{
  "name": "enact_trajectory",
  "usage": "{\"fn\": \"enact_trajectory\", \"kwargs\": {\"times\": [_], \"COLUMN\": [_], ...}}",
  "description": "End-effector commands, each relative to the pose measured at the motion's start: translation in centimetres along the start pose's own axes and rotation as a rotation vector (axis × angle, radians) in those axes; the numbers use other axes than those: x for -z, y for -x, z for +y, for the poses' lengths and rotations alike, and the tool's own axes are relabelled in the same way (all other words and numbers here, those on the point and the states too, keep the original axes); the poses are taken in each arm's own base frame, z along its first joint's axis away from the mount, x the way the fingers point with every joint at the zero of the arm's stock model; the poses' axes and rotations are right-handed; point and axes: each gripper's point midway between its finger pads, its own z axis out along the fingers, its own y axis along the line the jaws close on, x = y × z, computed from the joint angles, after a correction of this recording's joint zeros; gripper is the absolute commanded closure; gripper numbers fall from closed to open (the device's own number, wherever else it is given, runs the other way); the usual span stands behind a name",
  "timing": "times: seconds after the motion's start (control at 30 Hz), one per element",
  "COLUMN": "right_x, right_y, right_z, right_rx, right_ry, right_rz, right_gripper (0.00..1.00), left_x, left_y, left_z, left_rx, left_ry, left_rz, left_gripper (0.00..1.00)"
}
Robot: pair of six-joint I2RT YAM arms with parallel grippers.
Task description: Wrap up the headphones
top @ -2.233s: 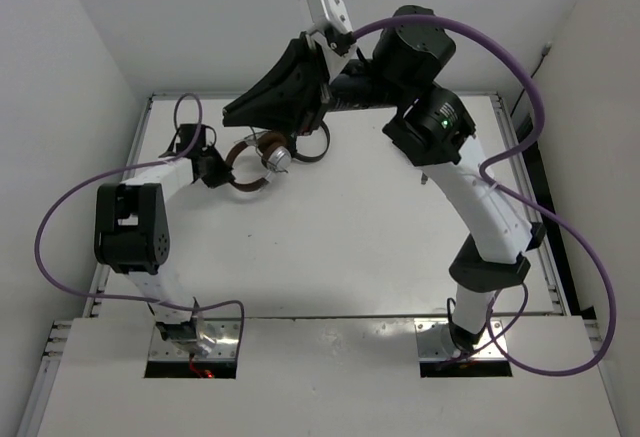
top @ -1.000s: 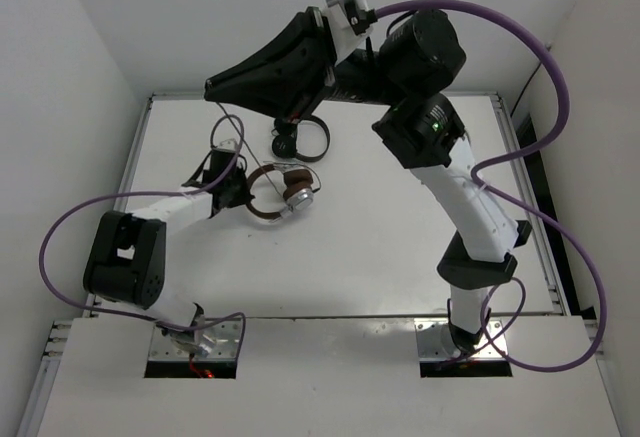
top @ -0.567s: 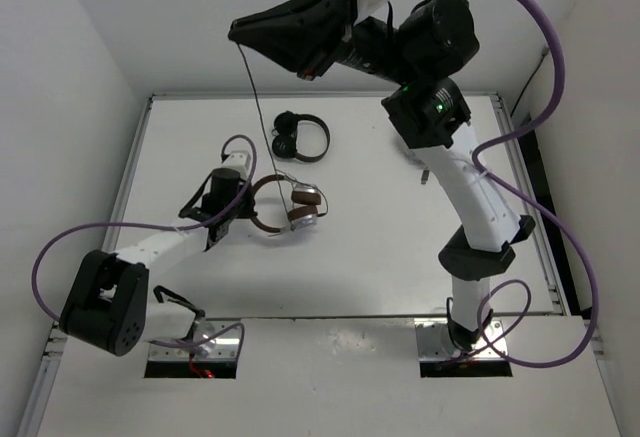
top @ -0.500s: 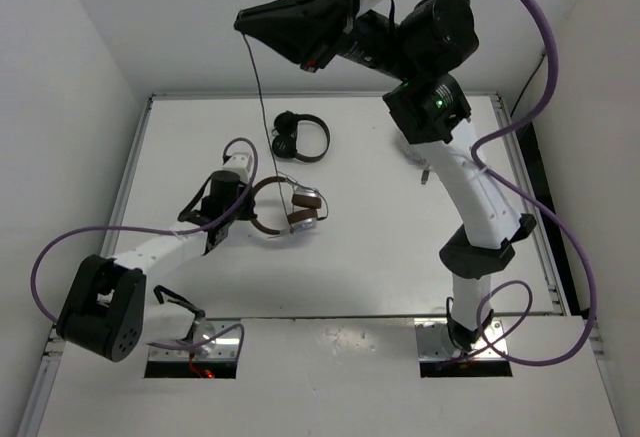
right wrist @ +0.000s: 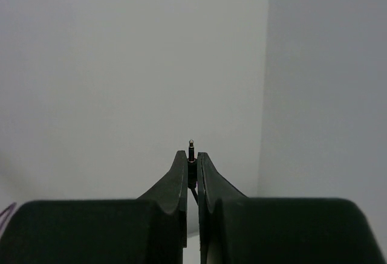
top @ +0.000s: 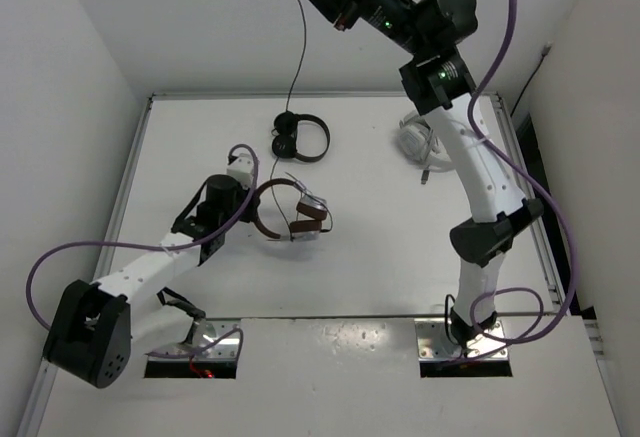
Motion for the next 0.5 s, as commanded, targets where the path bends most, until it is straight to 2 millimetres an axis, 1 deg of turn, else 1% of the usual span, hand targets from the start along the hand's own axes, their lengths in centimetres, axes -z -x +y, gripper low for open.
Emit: {"fn": "enact_trajectory", "kwargs": {"times": [0.0, 0.03, 0.07, 0.1, 0.17, 0.2, 0.23, 0.27, 0.3, 0.33, 0.37, 0.4, 0.43, 0.47], "right_x": [1.2, 1.7, 2.1, 2.9, 3.7, 4.1, 4.8, 5.1, 5.5, 5.9, 6.6, 6.9, 7.3, 8.1], "right_y": [-0.6, -0.6, -1.7, -1.5, -2.3, -3.2, -2.8, -2.6, -3.5, -3.3, -2.9, -2.8, -3.0, -2.6], "right_z": [-4.4, -5.4, -6.9, -8.2, -10.1, -11.2, -12.1, -12.6, -13.6, -14.0, -14.9, -15.3, -16.2, -17.0], "right_rx": [-0.008, -0.022, -0.046, -0.062, -0.065, -0.072, -0.062, -0.056, -0.064, -0.059, -0.049, -0.044, -0.045, -0.035], "right_ry": [-0.087, -0.115, -0.138, -0.164, -0.203, -0.224, -0.243, -0.252, -0.269, -0.279, -0.298, -0.306, -0.327, -0.346], "right_rz": [-0.021, -0.020, -0.011, -0.016, -0.005, 0.009, 0.008, 0.007, 0.019, 0.019, 0.017, 0.016, 0.017, 0.015], "right_gripper": [1.00, 1.00, 1.00, 1.00, 1.00, 1.00, 1.00, 1.00, 1.00, 1.00, 1.00, 1.00, 1.00, 1.00], "left_x": [1.5, 1.8, 2.0, 2.6, 3.2, 3.5, 3.9, 3.9, 4.3, 4.3, 4.6, 5.0, 5.3, 5.5], "left_y": [3.7, 3.7, 4.1, 4.2, 4.8, 4.9, 5.1, 4.7, 5.3, 5.0, 4.7, 5.2, 5.2, 5.1], "left_z": [-1.9, -2.4, -2.4, -2.4, -2.4, -2.2, -1.8, -1.8, -1.4, -1.3, -1.2, -1.2, -1.2, -1.2], "left_rx": [0.016, 0.012, 0.012, 0.012, 0.013, 0.014, 0.029, 0.029, 0.049, 0.051, 0.073, 0.085, 0.097, 0.097], "left_ry": [-0.092, -0.110, -0.112, -0.113, -0.117, -0.102, -0.094, -0.092, -0.081, -0.087, -0.087, -0.095, -0.097, -0.096], "left_rz": [-0.122, -0.121, -0.134, -0.145, -0.168, -0.174, -0.178, -0.165, -0.177, -0.162, -0.149, -0.160, -0.161, -0.155], "left_gripper": [1.00, 1.00, 1.00, 1.00, 1.00, 1.00, 1.00, 1.00, 1.00, 1.00, 1.00, 1.00, 1.00, 1.00]}}
